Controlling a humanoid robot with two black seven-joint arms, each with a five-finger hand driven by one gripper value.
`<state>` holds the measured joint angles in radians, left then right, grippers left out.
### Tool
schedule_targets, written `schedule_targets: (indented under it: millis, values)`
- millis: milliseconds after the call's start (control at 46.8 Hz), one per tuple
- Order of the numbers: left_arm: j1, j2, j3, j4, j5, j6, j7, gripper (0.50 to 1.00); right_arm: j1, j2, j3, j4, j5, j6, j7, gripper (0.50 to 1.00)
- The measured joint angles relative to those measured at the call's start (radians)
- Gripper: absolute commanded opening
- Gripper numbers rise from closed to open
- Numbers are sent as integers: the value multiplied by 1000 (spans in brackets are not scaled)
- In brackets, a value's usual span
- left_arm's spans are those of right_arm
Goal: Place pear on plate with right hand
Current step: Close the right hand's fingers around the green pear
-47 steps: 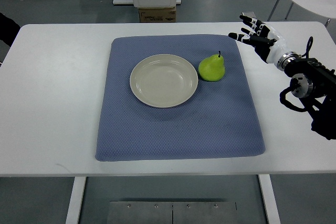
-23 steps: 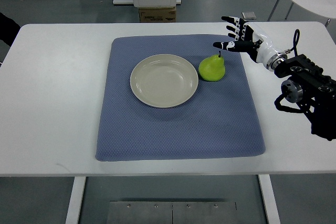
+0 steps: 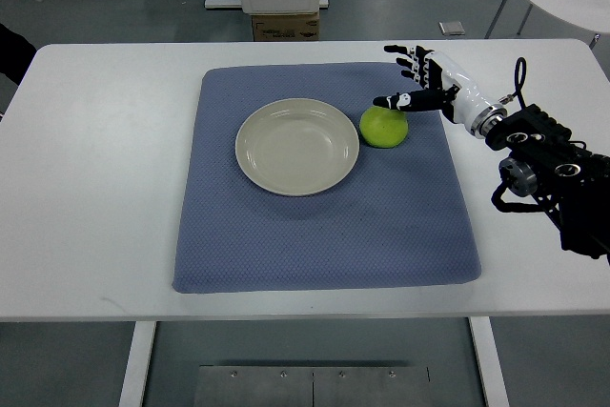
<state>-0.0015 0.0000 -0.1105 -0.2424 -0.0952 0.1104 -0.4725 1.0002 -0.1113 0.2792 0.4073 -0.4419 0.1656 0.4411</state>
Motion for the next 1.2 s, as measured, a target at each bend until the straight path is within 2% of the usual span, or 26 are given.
schedule_targets:
  millis: [535, 834, 1198]
  values:
    - [0, 0, 0, 0, 0, 0, 0, 1000, -10, 17, -79, -18, 0, -1, 69, 993]
    - [0, 0, 0, 0, 0, 0, 0, 1000, -32, 38, -89, -20, 1, -30, 85, 991]
    - [0, 0, 0, 0, 0, 0, 0, 1000, -55, 76, -98, -82, 1, -45, 112, 987]
